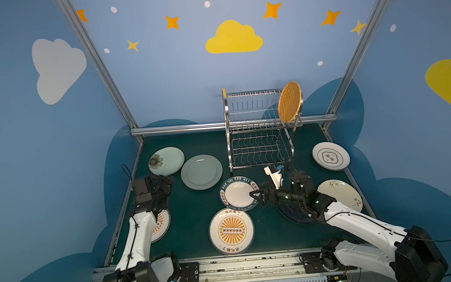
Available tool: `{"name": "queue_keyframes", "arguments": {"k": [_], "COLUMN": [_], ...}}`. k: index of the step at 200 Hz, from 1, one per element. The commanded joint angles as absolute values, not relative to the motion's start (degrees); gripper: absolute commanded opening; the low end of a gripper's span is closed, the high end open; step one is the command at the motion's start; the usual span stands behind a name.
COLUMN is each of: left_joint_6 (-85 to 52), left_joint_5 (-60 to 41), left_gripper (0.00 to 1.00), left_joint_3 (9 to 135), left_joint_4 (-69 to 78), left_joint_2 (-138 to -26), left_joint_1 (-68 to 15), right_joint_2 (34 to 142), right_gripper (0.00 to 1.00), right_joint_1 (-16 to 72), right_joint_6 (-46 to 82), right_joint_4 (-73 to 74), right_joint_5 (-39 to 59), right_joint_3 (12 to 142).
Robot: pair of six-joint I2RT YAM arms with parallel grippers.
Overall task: Load the plates into the dish rack
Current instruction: 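Move the left gripper to the sunflower plate while the right arm draws back, then grip the sunflower plate rim with the left gripper and tilt it up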
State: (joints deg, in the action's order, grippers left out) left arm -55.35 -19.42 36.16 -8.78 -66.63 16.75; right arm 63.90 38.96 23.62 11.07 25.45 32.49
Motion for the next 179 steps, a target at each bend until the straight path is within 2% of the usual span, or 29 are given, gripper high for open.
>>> {"name": "queue_keyframes", "arguments": {"k": [1, 35, 79, 135, 179], "left_joint_6": [-57.74, -53.44, -54.13, -59.32, -62.29], "left_joint_5": [-23.63, -29.36, -32.3, -34.62, -33.4], "left_gripper": [0.98, 0.89, 0.77, 0.58, 0.51], "left_joint_3": [37.82, 47.22, 53.42, 53.86, 52.61], "left_joint_4": [2.4, 1.78, 5.28, 15.14, 19.24], "left_joint_2": [-75.48, -90.17, -101.87, -110.64, -113.35], "left_joint_1": [20.05, 21.4, 22.41, 22.49, 22.64], "right_joint_2": [64.94, 64.69, 65.39, 64.95, 64.79], "right_gripper": [0.91, 0.92, 0.92, 0.91, 0.91], "right_joint_1": [40.22, 41.44, 42.11, 42.45, 42.63], "right_joint_6": [23.35, 22.33, 21.72, 21.07, 21.09], "right_joint_4": [10.79, 10.29, 9.94, 8.95, 8.54], "right_joint_5": [28.55, 27.03, 27.16, 25.94, 25.87], "right_joint_3": [34.78, 34.97, 35.46, 35.75, 35.9]}}
